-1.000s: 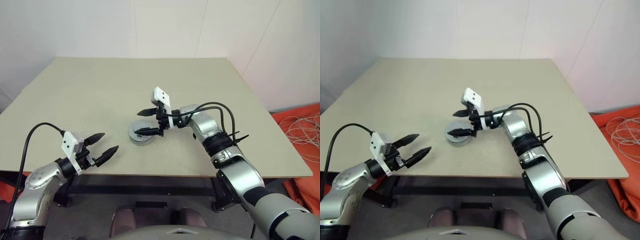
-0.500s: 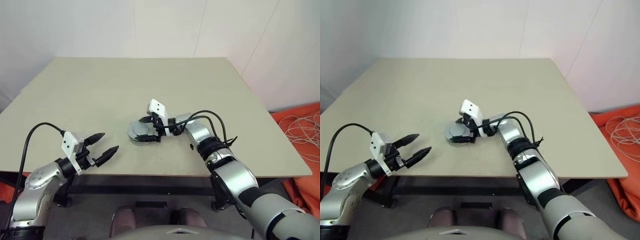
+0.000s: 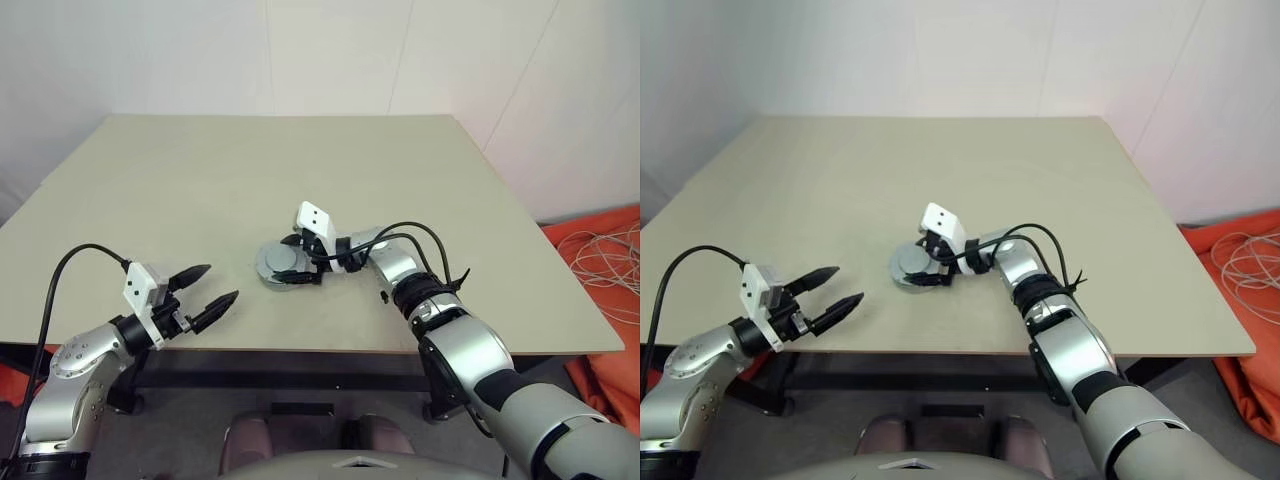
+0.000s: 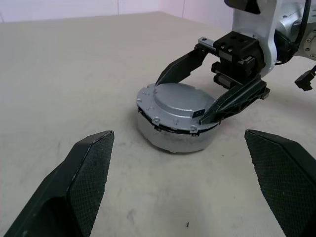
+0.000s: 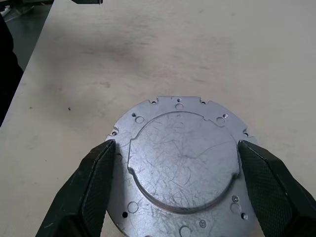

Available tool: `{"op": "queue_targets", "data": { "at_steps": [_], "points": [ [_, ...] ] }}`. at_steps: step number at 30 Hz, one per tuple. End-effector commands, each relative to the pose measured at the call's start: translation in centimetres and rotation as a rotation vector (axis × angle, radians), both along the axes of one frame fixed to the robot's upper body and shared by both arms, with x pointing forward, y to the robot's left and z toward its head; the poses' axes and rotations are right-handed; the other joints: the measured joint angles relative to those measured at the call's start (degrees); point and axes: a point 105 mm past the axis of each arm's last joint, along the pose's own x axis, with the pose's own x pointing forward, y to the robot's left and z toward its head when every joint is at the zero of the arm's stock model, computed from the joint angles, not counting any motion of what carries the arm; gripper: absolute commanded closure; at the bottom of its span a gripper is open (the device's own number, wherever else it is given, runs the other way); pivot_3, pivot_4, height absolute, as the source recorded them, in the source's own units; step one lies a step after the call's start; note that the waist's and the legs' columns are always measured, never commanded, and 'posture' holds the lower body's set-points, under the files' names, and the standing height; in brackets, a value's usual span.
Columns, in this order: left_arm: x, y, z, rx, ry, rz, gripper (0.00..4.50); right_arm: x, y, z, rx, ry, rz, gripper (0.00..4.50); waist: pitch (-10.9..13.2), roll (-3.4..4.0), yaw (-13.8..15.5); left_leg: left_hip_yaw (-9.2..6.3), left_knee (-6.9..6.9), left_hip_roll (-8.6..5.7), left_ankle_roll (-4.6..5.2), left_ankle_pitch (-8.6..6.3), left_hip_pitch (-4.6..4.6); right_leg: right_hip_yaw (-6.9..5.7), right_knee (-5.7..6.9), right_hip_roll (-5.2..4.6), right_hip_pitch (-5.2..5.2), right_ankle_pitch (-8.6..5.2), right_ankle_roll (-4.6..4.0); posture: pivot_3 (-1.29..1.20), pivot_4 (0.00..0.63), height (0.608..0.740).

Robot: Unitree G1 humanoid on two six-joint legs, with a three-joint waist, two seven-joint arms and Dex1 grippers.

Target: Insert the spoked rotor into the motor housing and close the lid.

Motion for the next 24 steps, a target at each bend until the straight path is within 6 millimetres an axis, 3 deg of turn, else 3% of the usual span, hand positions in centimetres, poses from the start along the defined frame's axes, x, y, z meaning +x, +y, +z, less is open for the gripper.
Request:
{"op": "queue_targets", "data": {
  "at_steps": [1, 3, 15, 24],
  "points": [
    [0.0, -0.2, 1.1, 0.004, -0.041, -0.008, 0.00, 0.6, 0.6, 2.0, 0.040, -0.053, 0.012, 0.88, 0.0, 0.00, 0.0, 0.00, 0.00, 0.00, 0.00, 0.00, 0.00, 0.00, 0.01, 0.00, -0.01, 0.00, 0.00, 0.00, 0.000, 0.740],
    [0.1, -0.2, 1.1, 0.004, -0.041, -0.008, 0.00, 0.6, 0.6, 2.2, 0.047, -0.048, 0.015, 1.40, 0.0, 0.00, 0.0, 0.00, 0.01, 0.00, 0.00, 0.00, 0.00, 0.00, 0.03, 0.00, -0.01, 0.00, 0.00, 0.00, 0.000, 0.740],
    [-0.1, -0.3, 0.9, -0.005, -0.031, -0.012, 0.00, 0.4, 0.9, 3.5, 0.060, -0.061, 0.073, 1.39, 0.0, 0.00, 0.0, 0.00, 0.02, 0.01, 0.00, 0.00, -0.14, 0.00, 0.16, 0.00, -0.22, 0.01, -0.04, 0.00, 0.000, 0.740],
    [-0.5, -0.5, 0.7, -0.014, -0.023, -0.016, 0.00, 0.6, 0.7, 2.5, -0.006, -0.058, 0.056, 1.39, 0.0, 0.01, 0.0, 0.00, 0.03, 0.01, 0.00, 0.00, -0.15, 0.00, 0.16, 0.00, -0.23, 0.00, -0.02, 0.00, 0.000, 0.740]
  ]
}}
